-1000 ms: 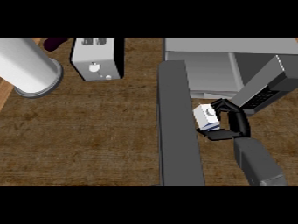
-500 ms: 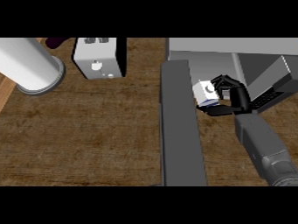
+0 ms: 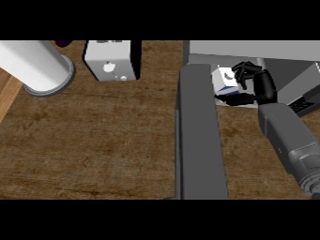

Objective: Pick up the milk, place it into the microwave and close the microwave

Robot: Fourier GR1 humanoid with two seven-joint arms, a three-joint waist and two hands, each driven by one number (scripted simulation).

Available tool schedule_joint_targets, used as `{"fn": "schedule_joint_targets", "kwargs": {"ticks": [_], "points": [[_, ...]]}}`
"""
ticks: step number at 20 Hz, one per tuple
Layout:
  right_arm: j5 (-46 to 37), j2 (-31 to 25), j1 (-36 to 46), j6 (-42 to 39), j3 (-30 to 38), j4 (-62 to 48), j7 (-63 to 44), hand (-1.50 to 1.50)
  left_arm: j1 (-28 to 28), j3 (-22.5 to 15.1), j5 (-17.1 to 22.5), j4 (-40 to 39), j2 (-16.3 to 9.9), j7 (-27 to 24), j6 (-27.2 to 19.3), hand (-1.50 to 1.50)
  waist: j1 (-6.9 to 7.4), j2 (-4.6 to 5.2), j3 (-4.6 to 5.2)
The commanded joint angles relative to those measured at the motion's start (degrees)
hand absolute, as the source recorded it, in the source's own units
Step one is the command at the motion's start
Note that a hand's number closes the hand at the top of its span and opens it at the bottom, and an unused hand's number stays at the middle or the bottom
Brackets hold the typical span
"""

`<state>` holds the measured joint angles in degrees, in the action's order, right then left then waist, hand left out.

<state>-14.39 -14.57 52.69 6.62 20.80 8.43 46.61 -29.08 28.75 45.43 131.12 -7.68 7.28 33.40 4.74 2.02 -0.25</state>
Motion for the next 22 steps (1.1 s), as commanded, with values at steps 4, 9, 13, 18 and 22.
{"fn": "schedule_joint_targets", "kwargs": {"ticks": [4,9,13,18,22], "points": [[-2.2,-2.6,4.3,9.2,-0.9,-0.6,-4.1,1.50,3.4,0.0,0.9,-1.7,-2.0,0.5,-0.4,-1.50,2.00,1.16,-0.07],[-2.8,-5.8,4.6,10.5,-0.9,-1.8,-6.1,1.50,3.8,-0.5,0.8,-2.5,-2.0,0.7,0.1,-1.50,2.77,1.55,-0.10],[-2.4,-5.7,4.9,12.7,-0.3,-1.8,-6.0,1.50,5.3,-1.2,0.8,-3.3,-2.4,1.0,-0.3,-1.50,3.82,2.61,-0.23],[-2.3,-7.6,5.3,14.0,0.3,-2.1,-6.8,1.50,6.3,-0.4,0.8,-3.6,-3.7,0.6,0.7,-1.50,5.09,3.06,-0.31],[-2.0,-8.1,5.8,14.8,0.8,-2.3,-7.3,1.50,7.2,-0.3,0.8,-4.4,-4.4,1.1,0.2,-1.50,5.42,3.39,-0.38]]}}
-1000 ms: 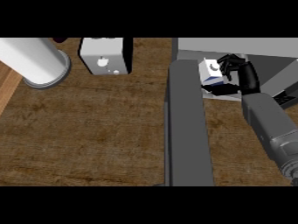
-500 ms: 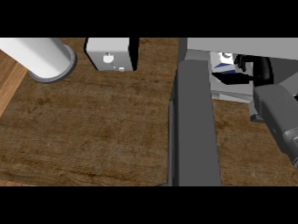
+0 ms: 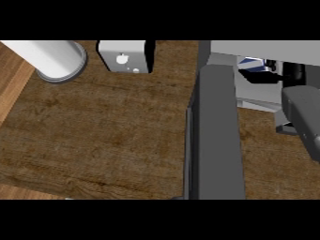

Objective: Pick up the milk, place it into the microwave and close the microwave

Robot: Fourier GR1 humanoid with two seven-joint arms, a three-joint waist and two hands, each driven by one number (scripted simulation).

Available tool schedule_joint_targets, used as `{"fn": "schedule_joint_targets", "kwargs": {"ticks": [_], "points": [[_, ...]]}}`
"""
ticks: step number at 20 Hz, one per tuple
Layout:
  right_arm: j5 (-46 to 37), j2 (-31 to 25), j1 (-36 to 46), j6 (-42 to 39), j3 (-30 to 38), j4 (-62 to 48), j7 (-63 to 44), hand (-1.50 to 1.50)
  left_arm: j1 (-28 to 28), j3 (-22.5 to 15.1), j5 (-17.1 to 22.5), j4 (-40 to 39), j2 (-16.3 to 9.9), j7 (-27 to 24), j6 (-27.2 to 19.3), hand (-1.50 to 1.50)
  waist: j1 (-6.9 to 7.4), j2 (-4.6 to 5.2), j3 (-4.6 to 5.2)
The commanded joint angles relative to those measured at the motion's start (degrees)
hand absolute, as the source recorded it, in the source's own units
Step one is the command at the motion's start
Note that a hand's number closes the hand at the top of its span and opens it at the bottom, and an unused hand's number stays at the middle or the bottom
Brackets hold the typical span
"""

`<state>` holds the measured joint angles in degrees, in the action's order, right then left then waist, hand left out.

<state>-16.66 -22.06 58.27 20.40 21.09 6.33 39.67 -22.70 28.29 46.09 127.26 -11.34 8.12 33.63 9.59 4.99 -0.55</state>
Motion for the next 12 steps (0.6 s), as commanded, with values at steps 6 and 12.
{"fn": "schedule_joint_targets", "kwargs": {"ticks": [6,12], "points": [[0.1,-1.9,1.2,0.5,0.6,-0.3,-0.8,1.50,1.3,-0.9,-0.2,-1.1,-0.7,0.7,0.1,-1.50,1.31,0.62,-0.10],[-0.1,-3.3,0.5,-0.4,0.6,-0.8,-0.4,1.50,2.0,0.1,-1.2,-1.5,-1.3,0.1,0.6,-1.50,2.05,0.99,-0.15]]}}
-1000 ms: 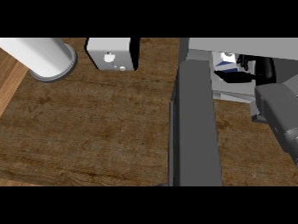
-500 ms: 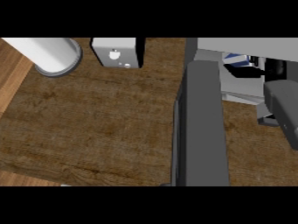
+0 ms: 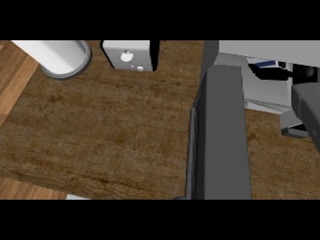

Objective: Pick up the milk, place it into the microwave and close the microwave

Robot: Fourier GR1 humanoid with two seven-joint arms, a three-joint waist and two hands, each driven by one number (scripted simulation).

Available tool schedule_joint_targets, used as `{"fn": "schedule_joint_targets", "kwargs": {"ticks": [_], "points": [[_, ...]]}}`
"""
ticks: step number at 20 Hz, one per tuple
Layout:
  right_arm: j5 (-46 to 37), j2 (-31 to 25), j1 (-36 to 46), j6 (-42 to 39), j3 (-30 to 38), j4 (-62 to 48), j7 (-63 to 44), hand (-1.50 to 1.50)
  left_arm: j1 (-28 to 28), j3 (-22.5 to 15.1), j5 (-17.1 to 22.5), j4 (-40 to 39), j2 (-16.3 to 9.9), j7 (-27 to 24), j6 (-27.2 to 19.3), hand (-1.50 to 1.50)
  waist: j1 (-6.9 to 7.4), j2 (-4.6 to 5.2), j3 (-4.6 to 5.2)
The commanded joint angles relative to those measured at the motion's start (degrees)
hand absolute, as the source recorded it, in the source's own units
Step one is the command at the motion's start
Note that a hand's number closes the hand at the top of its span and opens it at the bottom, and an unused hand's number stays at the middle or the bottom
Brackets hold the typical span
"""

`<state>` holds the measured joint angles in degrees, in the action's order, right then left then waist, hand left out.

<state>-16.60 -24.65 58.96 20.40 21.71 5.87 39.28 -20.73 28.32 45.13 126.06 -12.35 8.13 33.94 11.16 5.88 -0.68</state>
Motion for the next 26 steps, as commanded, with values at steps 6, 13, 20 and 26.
{"fn": "schedule_joint_targets", "kwargs": {"ticks": [6,13,20,26], "points": [[0.3,-0.9,1.0,-0.7,0.5,-0.3,-0.5,1.50,2.3,0.0,-2.2,-1.0,-1.4,0.3,0.1,-1.50,0.19,0.72,-0.10],[2.1,1.8,3.6,-3.4,2.2,0.9,1.2,-1.50,2.5,0.0,-3.4,-2.6,-1.4,0.2,0.5,-1.50,1.19,-0.02,-0.11],[-3.3,4.4,6.7,-5.0,-3.1,-2.4,-4.7,-1.50,4.8,-0.3,-4.6,-2.1,-2.4,0.6,-0.4,-1.50,1.44,-0.47,0.32],[-3.2,8.6,9.9,1.1,-2.9,-1.9,-8.1,-1.50,5.2,-1.6,-5.5,-4.1,-2.0,0.9,0.1,-1.50,1.38,-0.60,0.41]]}}
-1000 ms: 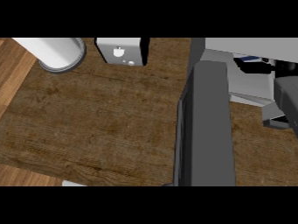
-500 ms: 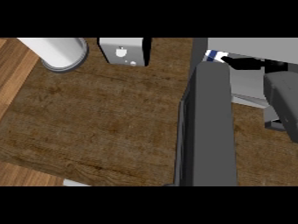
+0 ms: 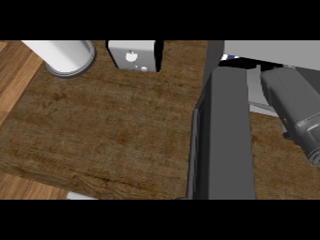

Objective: Pick up the milk, place it into the microwave and close the microwave

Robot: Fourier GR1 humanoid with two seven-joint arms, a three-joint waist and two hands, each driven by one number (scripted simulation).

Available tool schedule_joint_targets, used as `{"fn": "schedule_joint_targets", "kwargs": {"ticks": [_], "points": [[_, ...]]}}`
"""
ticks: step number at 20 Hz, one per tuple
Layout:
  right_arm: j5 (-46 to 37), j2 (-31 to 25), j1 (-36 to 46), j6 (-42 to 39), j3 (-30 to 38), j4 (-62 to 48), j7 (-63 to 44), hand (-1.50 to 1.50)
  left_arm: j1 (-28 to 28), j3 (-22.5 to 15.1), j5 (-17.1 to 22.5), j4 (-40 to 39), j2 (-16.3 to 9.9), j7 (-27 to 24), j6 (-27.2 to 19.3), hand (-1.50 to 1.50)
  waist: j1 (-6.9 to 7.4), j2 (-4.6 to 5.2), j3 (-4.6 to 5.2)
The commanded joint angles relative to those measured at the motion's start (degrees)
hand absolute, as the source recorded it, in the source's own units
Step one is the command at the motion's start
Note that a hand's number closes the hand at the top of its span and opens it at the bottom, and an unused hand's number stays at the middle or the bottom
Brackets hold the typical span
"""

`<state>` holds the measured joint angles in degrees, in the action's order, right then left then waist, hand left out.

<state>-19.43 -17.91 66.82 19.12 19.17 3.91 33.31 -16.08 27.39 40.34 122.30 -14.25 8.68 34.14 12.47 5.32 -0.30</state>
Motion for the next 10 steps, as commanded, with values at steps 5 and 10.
{"fn": "schedule_joint_targets", "kwargs": {"ticks": [5,10], "points": [[-0.4,4.1,2.9,3.5,-0.1,0.9,-1.3,-1.50,-0.6,-1.2,-1.5,-0.1,-0.2,0.9,1.0,-1.50,-0.69,-0.90,-0.02],[0.5,6.5,3.4,7.0,1.3,1.8,-0.8,-1.50,0.1,-2.9,-2.8,-2.3,1.3,0.3,1.4,-1.50,-2.10,-1.00,0.06]]}}
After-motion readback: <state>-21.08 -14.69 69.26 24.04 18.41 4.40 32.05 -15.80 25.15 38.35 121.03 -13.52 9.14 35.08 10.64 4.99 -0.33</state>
